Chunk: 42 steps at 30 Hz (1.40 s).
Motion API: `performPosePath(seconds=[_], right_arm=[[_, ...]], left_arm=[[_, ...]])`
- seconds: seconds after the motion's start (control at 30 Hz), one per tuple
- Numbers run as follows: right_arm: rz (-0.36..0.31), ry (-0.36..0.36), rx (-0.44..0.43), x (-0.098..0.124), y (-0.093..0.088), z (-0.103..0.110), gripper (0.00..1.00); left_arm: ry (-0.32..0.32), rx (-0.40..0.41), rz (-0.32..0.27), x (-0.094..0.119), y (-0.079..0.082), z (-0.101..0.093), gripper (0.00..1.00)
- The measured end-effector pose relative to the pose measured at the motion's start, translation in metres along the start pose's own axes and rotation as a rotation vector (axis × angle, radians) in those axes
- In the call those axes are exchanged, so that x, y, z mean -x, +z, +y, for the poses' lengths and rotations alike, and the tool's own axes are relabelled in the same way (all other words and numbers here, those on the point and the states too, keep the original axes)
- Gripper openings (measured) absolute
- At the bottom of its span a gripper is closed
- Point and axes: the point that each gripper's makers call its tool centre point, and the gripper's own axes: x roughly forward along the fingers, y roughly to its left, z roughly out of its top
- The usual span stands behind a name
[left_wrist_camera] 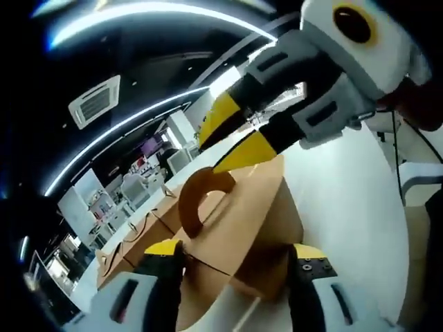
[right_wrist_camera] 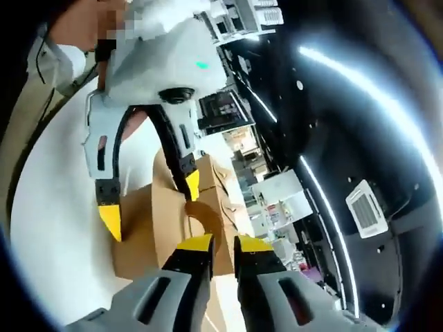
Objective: Pick up one paper box from the group, open the paper box, and remove the item inside
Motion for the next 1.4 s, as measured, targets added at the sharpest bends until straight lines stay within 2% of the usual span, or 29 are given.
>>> performPosePath(seconds=[0.13, 0.23, 0.4, 0.47, 0.57, 0.73, 0.93, 1.03, 1.4], right_arm=[[-0.028, 0.112, -0.113, -0.006, 0.0, 0.001, 0.13], [-0.05, 0.223, -0.193, -0.007, 0.001, 0.006, 0.13], [-0.078, 0.331, -0.324, -0.009, 0.005, -0.004, 0.12], [-0.077, 0.386, -0.323, -0.01, 0.004, -0.003, 0.12], [-0.08, 0.431, -0.32, -0.014, 0.003, -0.003, 0.12], [-0.097, 0.478, -0.315, -0.017, 0.009, 0.002, 0.11], [-0.078, 0.501, -0.306, -0.02, 0.007, 0.009, 0.09], [-0.07, 0.499, -0.312, -0.021, 0.006, 0.008, 0.06], [-0.082, 0.479, -0.283, -0.016, 0.011, 0.006, 0.08]], left_arm=[[-0.003, 0.0, 0.001, 0.001, 0.0, 0.0, 0.62], [-0.004, 0.002, 0.0, 0.001, 0.0, 0.0, 0.62], [-0.004, 0.0, 0.0, 0.002, 0.0, 0.0, 0.63], [-0.005, 0.004, -0.003, 0.002, 0.0, 0.0, 0.62], [-0.004, 0.004, -0.003, 0.002, 0.0, 0.0, 0.62], [-0.003, 0.005, -0.006, 0.002, 0.0, -0.001, 0.63], [-0.003, 0.009, -0.009, 0.003, 0.0, -0.001, 0.63], [-0.003, 0.008, -0.01, 0.003, 0.0, -0.001, 0.63], [0.002, 0.015, -0.014, 0.004, -0.001, -0.001, 0.63]])
